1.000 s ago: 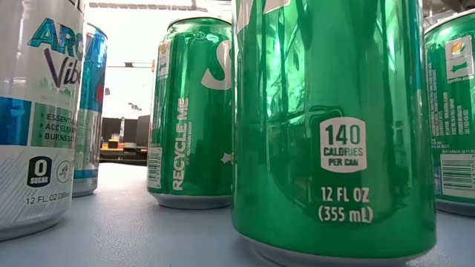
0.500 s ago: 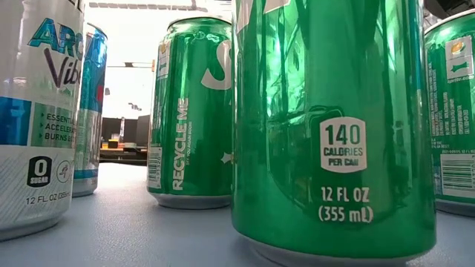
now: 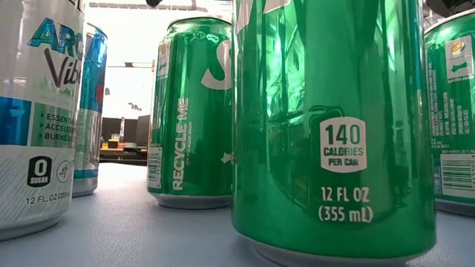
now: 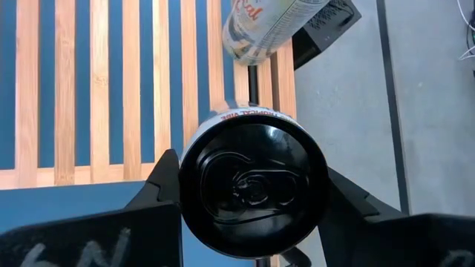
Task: Place canned beverage on shelf
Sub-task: Put the white yellow soda can on the shelf aligned with the other white yellow soda can
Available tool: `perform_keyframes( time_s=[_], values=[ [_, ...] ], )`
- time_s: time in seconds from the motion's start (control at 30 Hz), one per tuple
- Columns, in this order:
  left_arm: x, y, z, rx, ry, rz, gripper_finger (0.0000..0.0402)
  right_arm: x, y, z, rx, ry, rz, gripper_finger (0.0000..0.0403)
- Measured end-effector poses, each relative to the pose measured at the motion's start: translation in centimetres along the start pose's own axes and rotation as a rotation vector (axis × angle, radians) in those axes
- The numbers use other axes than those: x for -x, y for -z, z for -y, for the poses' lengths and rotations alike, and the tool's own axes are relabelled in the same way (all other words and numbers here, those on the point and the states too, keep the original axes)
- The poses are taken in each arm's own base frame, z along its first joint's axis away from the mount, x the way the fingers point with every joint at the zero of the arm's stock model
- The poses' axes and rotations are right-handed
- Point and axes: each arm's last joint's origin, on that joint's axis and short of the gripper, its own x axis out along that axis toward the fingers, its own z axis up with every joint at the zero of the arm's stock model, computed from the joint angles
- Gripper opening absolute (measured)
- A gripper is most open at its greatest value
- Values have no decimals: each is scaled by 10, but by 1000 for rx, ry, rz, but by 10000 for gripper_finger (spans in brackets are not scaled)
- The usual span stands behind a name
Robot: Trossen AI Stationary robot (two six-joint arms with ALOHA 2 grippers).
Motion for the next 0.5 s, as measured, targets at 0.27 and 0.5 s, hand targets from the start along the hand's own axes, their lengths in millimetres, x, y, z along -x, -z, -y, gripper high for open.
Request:
perform_keyframes(
  time_s=[0.27,0.5],
  values=[
    [1,-2,-4,5,-13,7,318,-2,-1,1,5,1,8,165],
    [1,-2,-4,5,-13,7,318,-3,-3,2,30,12,30,165]
  ],
)
